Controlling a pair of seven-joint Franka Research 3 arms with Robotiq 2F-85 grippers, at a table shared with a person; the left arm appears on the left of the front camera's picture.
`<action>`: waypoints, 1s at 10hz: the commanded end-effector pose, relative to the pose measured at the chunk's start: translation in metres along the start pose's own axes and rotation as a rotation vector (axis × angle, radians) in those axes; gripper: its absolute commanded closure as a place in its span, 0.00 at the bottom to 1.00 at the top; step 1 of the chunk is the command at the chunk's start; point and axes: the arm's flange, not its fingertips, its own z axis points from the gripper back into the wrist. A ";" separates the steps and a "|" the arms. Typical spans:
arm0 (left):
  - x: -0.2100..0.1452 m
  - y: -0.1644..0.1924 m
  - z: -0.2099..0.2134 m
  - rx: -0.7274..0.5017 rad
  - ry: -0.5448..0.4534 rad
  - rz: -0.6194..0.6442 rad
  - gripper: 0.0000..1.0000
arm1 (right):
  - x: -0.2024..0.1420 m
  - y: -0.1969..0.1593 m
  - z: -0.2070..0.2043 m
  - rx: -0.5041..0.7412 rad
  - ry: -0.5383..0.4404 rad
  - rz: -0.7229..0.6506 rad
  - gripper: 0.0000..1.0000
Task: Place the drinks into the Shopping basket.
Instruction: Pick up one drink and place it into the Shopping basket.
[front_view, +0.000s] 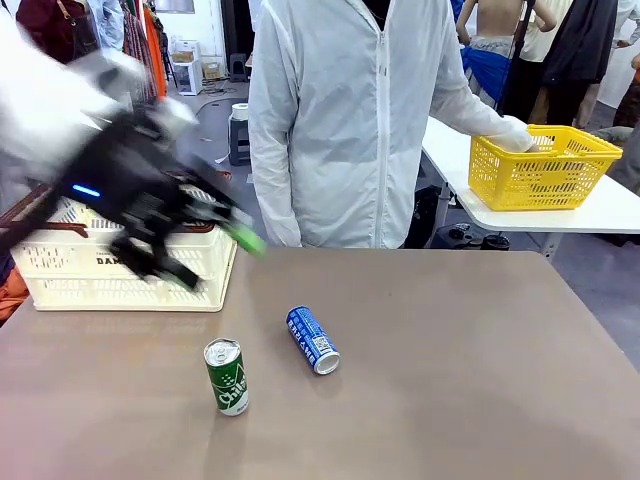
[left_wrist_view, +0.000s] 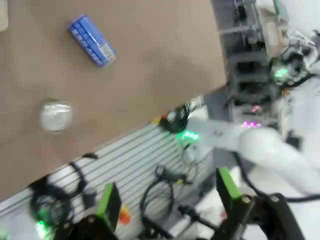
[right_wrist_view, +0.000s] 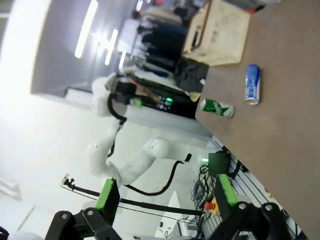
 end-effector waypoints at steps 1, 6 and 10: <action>0.033 -0.016 -0.038 0.125 0.126 -0.070 0.00 | 0.002 0.005 0.002 0.011 -0.006 -0.001 0.00; 0.003 -0.025 -0.049 0.063 0.087 -0.054 0.00 | 0.002 0.005 0.002 0.011 -0.006 -0.001 0.00; 0.101 -0.066 -0.120 0.296 -0.021 0.080 0.00 | 0.002 0.005 0.002 0.011 -0.006 -0.001 0.00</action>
